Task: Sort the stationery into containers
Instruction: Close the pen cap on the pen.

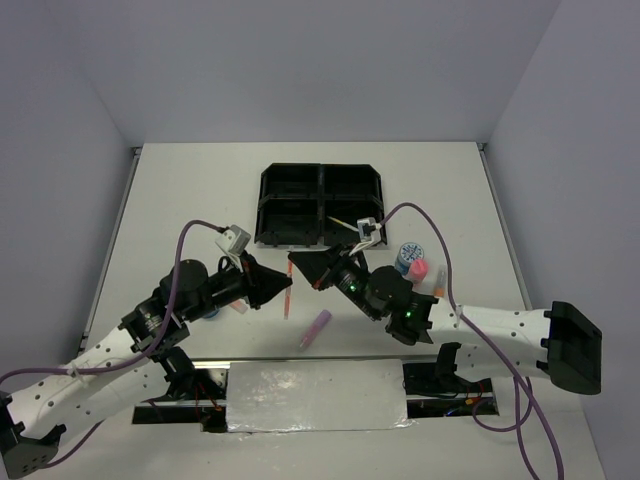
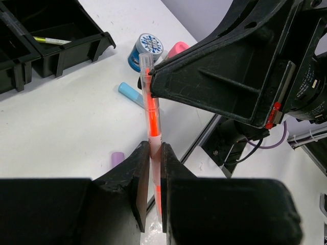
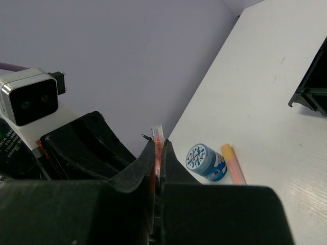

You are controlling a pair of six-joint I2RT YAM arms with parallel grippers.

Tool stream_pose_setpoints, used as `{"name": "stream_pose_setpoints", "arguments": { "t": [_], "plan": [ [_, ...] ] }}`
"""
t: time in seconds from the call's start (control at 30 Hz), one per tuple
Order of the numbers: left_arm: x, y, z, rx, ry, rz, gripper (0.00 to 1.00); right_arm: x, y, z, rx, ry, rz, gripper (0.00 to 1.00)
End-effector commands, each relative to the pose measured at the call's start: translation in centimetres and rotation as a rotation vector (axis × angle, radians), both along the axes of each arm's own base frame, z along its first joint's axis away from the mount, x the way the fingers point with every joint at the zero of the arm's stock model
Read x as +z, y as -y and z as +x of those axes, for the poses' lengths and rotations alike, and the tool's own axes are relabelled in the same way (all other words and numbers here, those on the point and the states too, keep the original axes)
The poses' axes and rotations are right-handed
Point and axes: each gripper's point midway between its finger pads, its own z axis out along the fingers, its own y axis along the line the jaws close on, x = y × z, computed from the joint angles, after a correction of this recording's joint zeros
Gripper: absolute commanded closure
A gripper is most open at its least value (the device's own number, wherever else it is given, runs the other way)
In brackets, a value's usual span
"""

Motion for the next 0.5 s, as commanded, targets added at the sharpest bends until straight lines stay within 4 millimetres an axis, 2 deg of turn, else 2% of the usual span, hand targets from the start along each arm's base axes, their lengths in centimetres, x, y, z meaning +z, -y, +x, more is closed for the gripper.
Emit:
{"name": "stream_pose_setpoints", "arguments": {
  "t": [0.0,0.47],
  "plan": [
    [13.2,-1.4,1.5,0.104,0.331,-0.268,1.00,-6.5,-2.9,-6.5,0.290,-0.096,-0.170,1.00],
    [14.8,-2.3,2.0,0.151,0.401,-0.219,1.00,-8.1,-2.8,-7.2,0.316,-0.106,-0.219,1.00]
  ]
}}
